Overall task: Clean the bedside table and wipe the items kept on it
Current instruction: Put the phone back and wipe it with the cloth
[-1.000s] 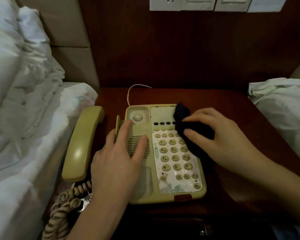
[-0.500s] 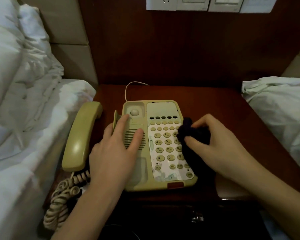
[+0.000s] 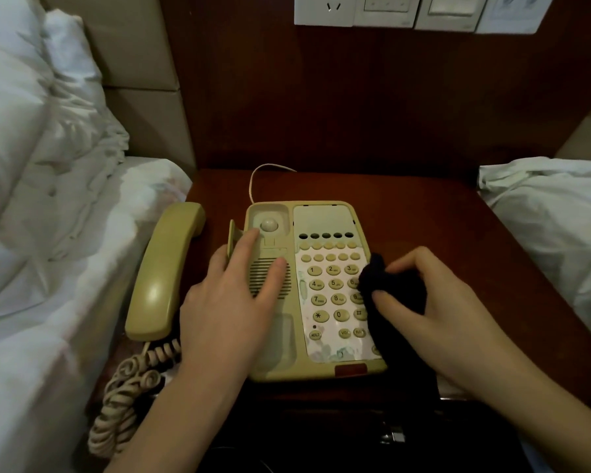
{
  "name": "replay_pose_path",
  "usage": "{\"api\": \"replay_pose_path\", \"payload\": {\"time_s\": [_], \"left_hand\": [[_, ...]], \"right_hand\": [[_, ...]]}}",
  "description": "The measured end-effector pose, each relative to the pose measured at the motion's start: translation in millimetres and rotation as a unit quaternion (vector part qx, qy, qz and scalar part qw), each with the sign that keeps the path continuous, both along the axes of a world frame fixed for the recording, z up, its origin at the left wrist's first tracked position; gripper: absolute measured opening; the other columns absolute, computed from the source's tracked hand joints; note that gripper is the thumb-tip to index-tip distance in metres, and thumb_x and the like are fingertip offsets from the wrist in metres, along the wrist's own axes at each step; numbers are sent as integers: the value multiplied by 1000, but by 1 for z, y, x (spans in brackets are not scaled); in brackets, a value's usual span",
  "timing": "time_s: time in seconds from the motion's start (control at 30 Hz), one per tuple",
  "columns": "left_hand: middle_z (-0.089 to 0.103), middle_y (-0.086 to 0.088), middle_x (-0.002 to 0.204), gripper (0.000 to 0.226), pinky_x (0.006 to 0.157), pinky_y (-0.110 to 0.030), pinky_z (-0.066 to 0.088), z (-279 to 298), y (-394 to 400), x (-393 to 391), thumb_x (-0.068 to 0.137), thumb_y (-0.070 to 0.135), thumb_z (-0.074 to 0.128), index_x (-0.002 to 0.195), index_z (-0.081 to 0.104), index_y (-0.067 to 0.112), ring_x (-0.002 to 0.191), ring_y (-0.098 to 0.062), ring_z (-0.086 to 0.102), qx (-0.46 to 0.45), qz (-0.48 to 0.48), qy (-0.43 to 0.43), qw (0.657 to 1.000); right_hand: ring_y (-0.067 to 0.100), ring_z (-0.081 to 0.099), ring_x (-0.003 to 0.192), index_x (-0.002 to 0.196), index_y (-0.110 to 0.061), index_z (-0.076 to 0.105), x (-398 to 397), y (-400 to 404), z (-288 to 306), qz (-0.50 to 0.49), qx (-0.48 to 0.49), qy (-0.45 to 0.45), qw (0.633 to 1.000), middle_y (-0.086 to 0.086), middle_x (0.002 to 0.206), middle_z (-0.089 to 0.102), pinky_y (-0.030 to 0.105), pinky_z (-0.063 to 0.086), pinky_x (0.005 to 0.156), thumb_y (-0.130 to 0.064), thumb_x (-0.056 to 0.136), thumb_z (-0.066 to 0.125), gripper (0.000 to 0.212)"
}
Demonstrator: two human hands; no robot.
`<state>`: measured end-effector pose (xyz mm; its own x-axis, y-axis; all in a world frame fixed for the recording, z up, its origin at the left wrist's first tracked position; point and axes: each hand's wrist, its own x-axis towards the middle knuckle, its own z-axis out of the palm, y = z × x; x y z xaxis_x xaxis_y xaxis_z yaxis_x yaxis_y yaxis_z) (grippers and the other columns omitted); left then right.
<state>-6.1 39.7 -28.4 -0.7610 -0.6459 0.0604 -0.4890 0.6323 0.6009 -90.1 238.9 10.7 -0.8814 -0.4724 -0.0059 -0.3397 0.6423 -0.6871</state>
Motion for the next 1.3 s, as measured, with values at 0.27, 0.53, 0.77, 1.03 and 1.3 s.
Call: {"api": "replay_pose_path", "payload": {"time_s": [0.27,0.53,0.77,1.03,1.3], "left_hand": [[32,8,164,68,108,-49,45,0,0,0,91,74,27,155,13,55,135,-29,52,3,3,-4,1000],[31,8,165,69,109,-49,41,0,1,0,90,73,27,155,15,54,138,-28,49,-1,3,-1,1000],[35,10,162,65,107,-49,43,-1,0,1,93,72,32,154,18,55,134,-28,52,3,5,12,1000],[35,7,162,66,107,-48,43,1,1,1,93,72,30,155,17,54,133,-28,53,3,1,6,1000],[34,6,164,69,109,-51,44,1,0,2,90,75,27,154,14,56,135,-31,52,8,3,-6,1000]], "right_hand": [[13,63,91,103,-34,49,-17,-12,2,-12,-11,-6,1000,-9,108,55,30,58,66,-33,90,67,22],[-7,61,87,103,-42,58,-12,24,8,-23,-143,23,989,-23,96,62,15,50,62,-33,84,71,25],[2,50,117,134,-41,54,-10,-5,13,103,133,199,965,-25,135,44,19,41,91,-41,97,51,37],[3,44,124,139,-40,50,-8,-2,22,137,187,237,943,-23,142,43,20,33,98,-36,99,48,40],[-1,46,122,131,-43,56,0,9,18,154,164,212,951,-28,134,47,20,37,99,-37,96,53,36]]}}
